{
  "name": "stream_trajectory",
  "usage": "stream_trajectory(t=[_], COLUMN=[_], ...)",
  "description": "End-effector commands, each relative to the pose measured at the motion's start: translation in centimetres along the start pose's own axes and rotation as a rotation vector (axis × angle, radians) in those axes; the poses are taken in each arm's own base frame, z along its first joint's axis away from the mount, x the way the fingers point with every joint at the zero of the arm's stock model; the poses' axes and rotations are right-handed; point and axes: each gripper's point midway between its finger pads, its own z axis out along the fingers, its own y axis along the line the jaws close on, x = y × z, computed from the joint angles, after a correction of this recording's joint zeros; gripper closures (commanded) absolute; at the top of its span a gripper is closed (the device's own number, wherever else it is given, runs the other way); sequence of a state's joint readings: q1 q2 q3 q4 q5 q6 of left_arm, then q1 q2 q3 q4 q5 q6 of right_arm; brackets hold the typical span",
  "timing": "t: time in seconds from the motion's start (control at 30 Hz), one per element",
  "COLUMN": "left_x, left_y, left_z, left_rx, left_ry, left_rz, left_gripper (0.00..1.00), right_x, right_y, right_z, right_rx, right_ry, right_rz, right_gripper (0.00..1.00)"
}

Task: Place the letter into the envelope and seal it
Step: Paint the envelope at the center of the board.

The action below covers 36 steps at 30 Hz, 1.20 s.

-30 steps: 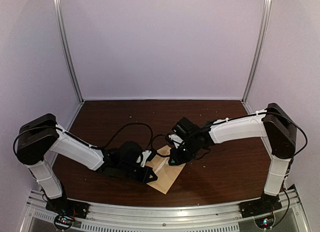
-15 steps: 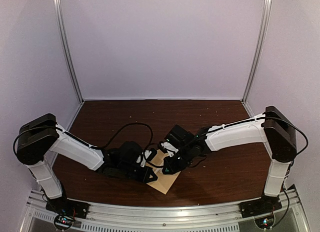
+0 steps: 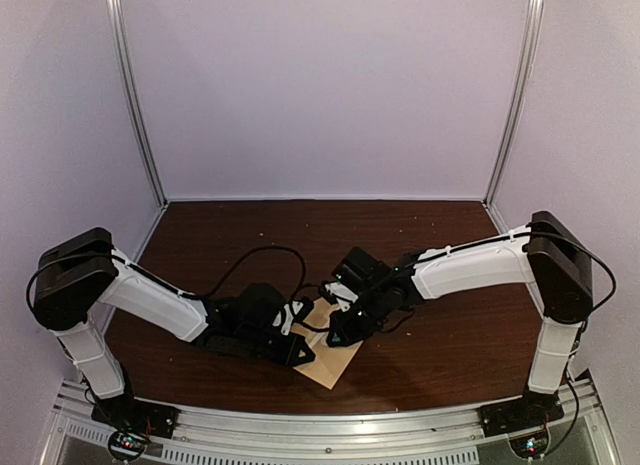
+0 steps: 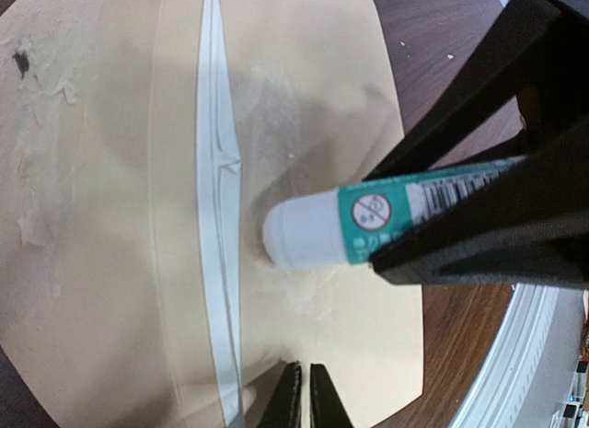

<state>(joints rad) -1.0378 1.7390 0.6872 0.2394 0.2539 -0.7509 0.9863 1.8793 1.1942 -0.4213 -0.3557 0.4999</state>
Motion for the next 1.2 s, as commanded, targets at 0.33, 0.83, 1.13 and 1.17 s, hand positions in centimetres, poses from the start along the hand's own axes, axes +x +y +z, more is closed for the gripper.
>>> stream_trajectory(t=[0.33, 0.83, 1.13, 1.17], left_x=[3.9, 3.7, 3.6, 3.7], left_y=[3.3, 3.2, 3.2, 3.1], left_z=[0.3, 0.3, 0.3, 0.3], left_rx=[-0.115, -0.112, -0.111, -0.111], left_ry=[0.116, 0.112, 0.11, 0.111], left_rz=[-0.038, -0.035, -0.036, -0.036], left_gripper=[0.96, 0.96, 0.96, 0.96], right_x=[0.4, 1.1, 3.4, 3.7], right_y=[-8.3, -7.1, -3.6, -3.2], right_z=[-0.1, 0.0, 1.0, 1.1], right_rx=[0.199, 0.141, 0.082, 0.078], right_ry=[0.04, 0.063, 0.108, 0.112], right_rz=[0.084, 0.064, 0.03, 0.03], right_gripper=[1.0, 1.0, 1.0, 1.0])
